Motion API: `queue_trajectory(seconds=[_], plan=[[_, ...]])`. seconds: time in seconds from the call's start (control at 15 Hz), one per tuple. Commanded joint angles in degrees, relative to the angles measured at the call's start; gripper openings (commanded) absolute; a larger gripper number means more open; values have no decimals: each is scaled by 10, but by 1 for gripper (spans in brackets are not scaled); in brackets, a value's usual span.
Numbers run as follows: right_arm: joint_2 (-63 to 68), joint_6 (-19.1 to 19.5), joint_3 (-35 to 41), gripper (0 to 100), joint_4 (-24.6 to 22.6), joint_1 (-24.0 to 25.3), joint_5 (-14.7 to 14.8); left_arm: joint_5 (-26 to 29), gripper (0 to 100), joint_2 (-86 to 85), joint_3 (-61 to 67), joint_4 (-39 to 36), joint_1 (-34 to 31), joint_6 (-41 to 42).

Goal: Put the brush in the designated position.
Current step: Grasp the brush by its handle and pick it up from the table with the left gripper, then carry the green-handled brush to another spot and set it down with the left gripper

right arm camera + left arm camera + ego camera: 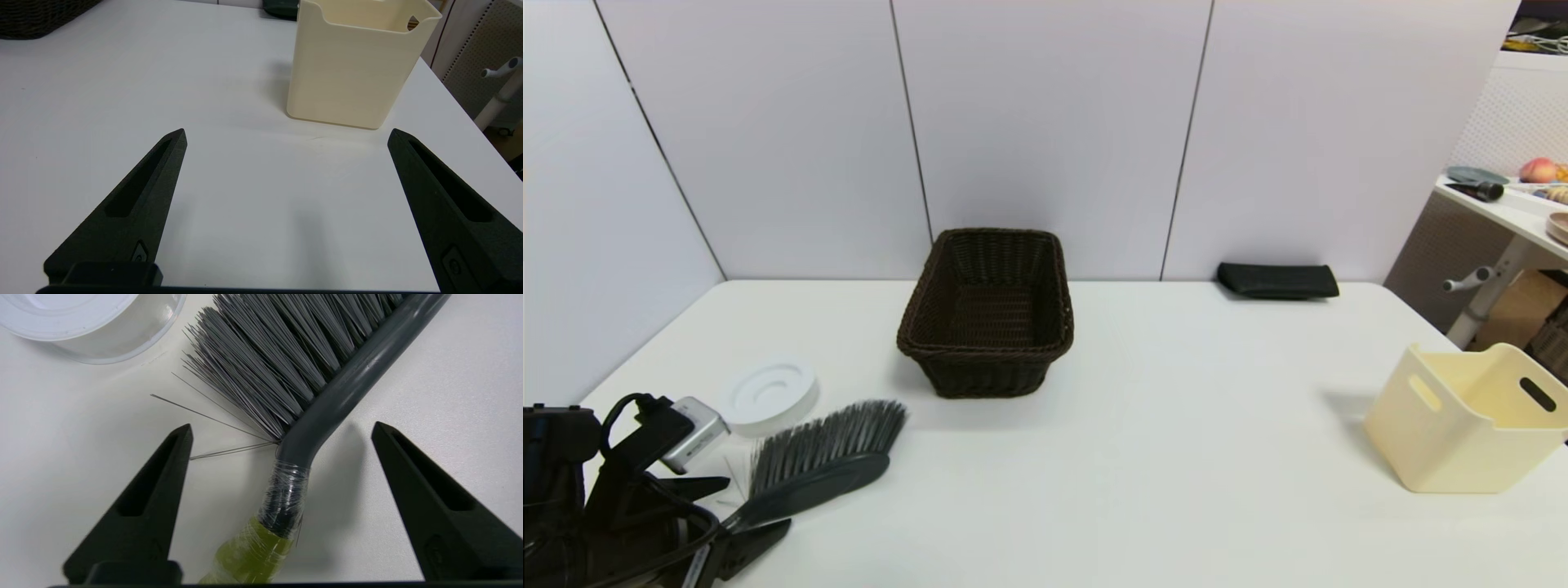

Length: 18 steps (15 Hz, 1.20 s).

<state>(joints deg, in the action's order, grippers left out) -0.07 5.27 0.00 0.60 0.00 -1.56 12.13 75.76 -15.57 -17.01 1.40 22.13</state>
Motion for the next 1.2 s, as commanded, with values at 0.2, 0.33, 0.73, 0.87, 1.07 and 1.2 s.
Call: queue_trajectory(seconds=[0.2,0.33,0.73,0.87,1.07,1.2], plan=[[1,1,1,100,0,0,0,1,0,2,-2,-1,0,2],[1,1,1,100,0,0,0,1,0,2,-1,-1,0,2],[1,1,1,100,0,0,0,4,0,-6,-2,6,3,6],[1,1,1,100,0,0,0,8,0,-13,-5,3,13,5],[1,1,1,100,0,0,0,65,0,-23,-6,2,23,5],[1,1,1,100,0,0,0,153,0,-25,-6,4,28,8]])
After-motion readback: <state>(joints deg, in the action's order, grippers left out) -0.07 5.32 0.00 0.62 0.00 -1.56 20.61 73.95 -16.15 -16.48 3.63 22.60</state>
